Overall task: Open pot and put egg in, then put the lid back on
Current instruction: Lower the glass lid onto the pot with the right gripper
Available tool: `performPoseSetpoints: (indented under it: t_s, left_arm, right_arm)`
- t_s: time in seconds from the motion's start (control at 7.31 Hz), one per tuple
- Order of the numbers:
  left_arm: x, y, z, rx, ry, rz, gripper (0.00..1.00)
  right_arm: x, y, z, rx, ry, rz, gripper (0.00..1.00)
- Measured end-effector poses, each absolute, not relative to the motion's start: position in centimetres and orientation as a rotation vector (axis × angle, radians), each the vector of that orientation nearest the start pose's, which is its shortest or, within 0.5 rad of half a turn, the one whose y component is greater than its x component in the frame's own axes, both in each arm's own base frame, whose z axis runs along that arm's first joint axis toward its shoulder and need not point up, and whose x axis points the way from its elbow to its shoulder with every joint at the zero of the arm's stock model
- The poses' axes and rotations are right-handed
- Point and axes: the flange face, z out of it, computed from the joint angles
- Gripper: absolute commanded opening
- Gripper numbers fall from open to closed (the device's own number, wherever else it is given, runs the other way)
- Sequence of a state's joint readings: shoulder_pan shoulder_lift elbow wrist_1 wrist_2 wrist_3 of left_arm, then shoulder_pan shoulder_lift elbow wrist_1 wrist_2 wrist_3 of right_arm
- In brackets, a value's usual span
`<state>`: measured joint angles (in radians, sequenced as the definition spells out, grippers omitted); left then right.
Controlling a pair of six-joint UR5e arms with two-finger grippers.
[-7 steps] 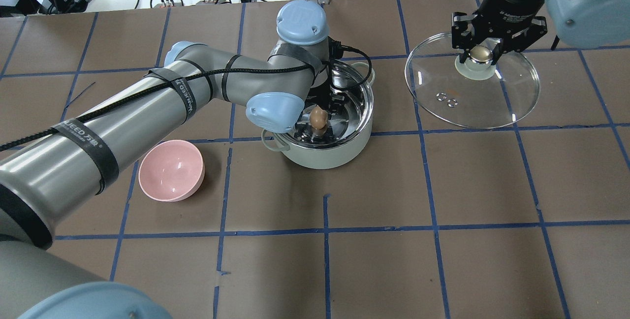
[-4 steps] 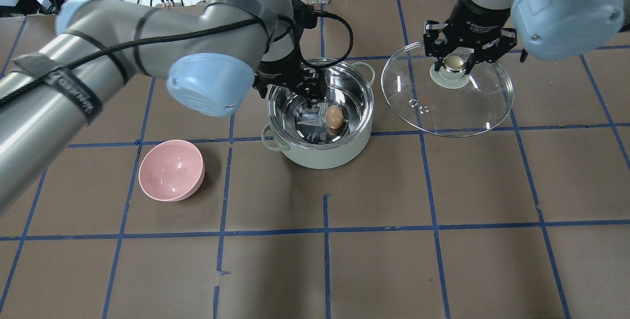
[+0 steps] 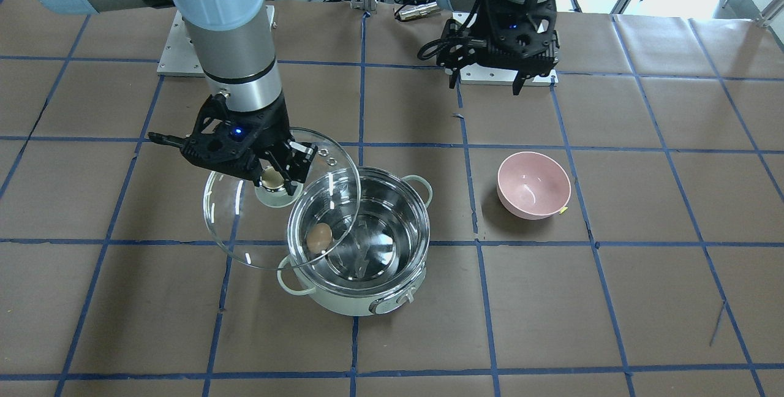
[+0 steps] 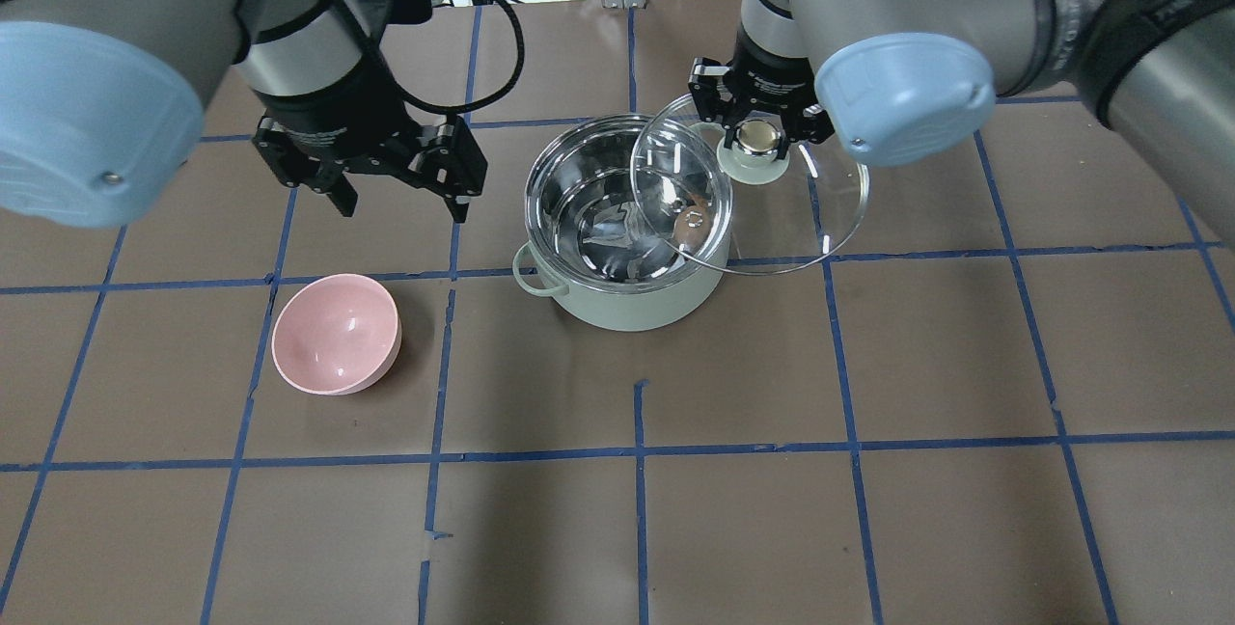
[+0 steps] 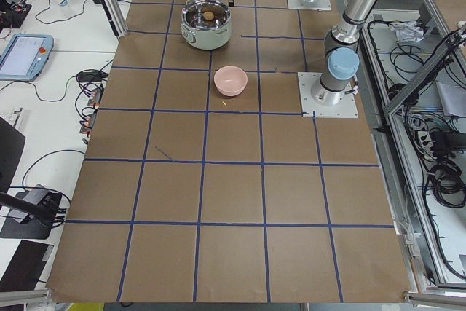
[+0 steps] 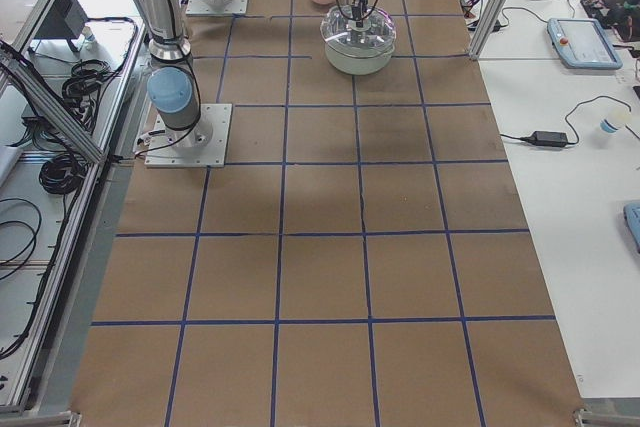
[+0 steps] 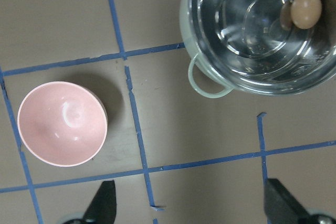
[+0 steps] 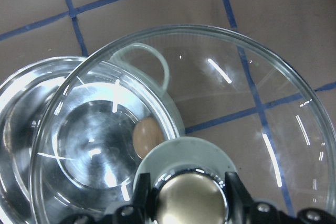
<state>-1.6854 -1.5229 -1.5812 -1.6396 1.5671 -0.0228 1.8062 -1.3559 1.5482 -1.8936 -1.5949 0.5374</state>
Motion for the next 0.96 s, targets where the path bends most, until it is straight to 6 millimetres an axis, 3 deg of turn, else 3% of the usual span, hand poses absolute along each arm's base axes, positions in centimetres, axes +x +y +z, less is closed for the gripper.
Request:
performPoseSetpoints:
  t_s: [0.27, 0.55, 0.96]
  left_arm:
    - [-16.5, -44.8, 50.2, 0.222, 3.136, 0.046, 1.0]
    - [-16.0, -45.0, 50.3, 0.263, 3.134, 0.031, 1.0]
    - [-15.9, -45.0, 50.3, 0.272, 3.133, 0.03, 1.0]
  right_arm:
    - [31.3, -55.0, 40.1, 0.505, 3.058, -0.189, 0.39]
    - [34.9, -55.0, 39.1, 0.537, 3.013, -0.143, 0.39]
    - [36.4, -54.8, 39.1, 0.531, 2.987, -0.121, 0.39]
